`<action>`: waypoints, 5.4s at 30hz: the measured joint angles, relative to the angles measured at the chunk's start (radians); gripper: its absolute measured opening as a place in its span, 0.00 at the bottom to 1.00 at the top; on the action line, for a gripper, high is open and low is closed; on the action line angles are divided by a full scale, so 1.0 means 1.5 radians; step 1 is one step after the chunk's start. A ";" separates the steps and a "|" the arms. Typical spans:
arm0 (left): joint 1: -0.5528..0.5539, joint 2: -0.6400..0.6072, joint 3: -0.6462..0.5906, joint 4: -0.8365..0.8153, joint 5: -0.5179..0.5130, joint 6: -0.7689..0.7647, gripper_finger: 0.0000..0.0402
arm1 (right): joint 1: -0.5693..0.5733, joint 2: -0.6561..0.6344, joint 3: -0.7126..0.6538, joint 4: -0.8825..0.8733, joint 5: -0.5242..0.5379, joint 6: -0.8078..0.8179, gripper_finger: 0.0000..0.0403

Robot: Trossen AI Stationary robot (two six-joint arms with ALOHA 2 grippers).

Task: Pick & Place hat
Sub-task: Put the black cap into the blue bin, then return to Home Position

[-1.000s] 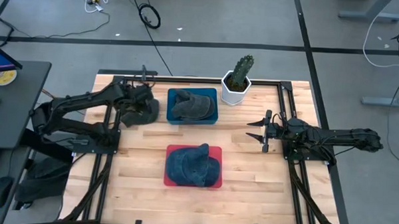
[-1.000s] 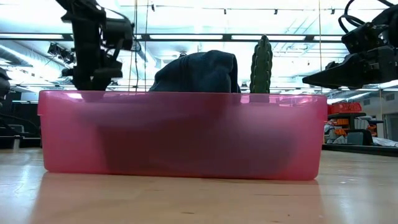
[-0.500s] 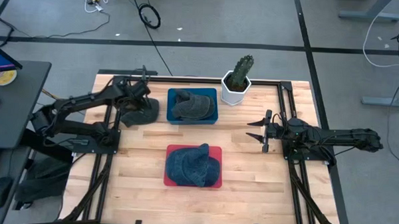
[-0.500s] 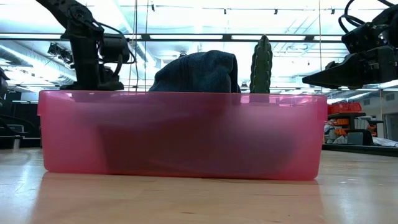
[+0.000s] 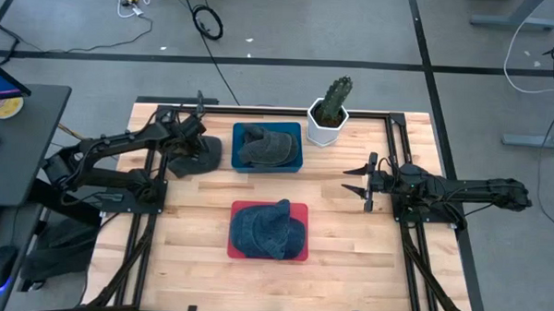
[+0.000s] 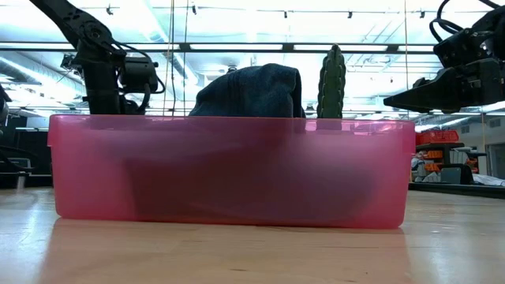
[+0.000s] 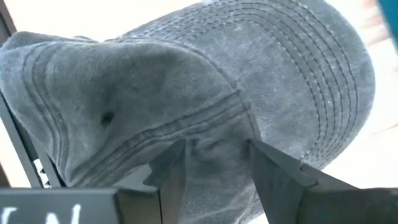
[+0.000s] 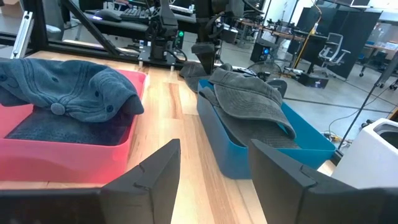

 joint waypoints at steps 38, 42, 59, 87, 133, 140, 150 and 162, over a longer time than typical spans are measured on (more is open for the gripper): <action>-0.121 -0.001 0.294 -0.122 0.001 0.064 0.01 | 0.000 0.000 0.000 0.000 0.000 0.000 0.48; -0.153 0.011 0.334 -0.099 -0.002 0.042 0.01 | 0.000 0.000 0.000 0.000 0.000 0.000 0.48; -0.215 0.288 0.517 0.041 0.029 0.037 0.01 | 0.000 0.000 0.000 0.000 0.000 0.000 0.48; -0.237 0.499 0.517 0.142 0.033 0.081 0.12 | 0.000 0.000 0.000 0.000 0.000 0.000 0.48; -0.457 -0.211 -0.085 0.493 0.167 0.344 0.41 | 0.000 0.000 0.000 0.005 0.000 0.000 0.48; -0.431 -0.371 -0.243 0.658 0.137 0.300 0.41 | 0.000 0.000 0.000 0.005 0.000 0.000 0.48; -0.431 -0.546 -0.325 0.652 0.040 0.274 0.41 | 0.000 0.000 0.000 0.005 0.000 0.000 0.48; -0.432 -0.735 -0.340 0.517 0.066 0.270 0.41 | 0.000 0.000 0.000 0.005 0.000 0.000 0.48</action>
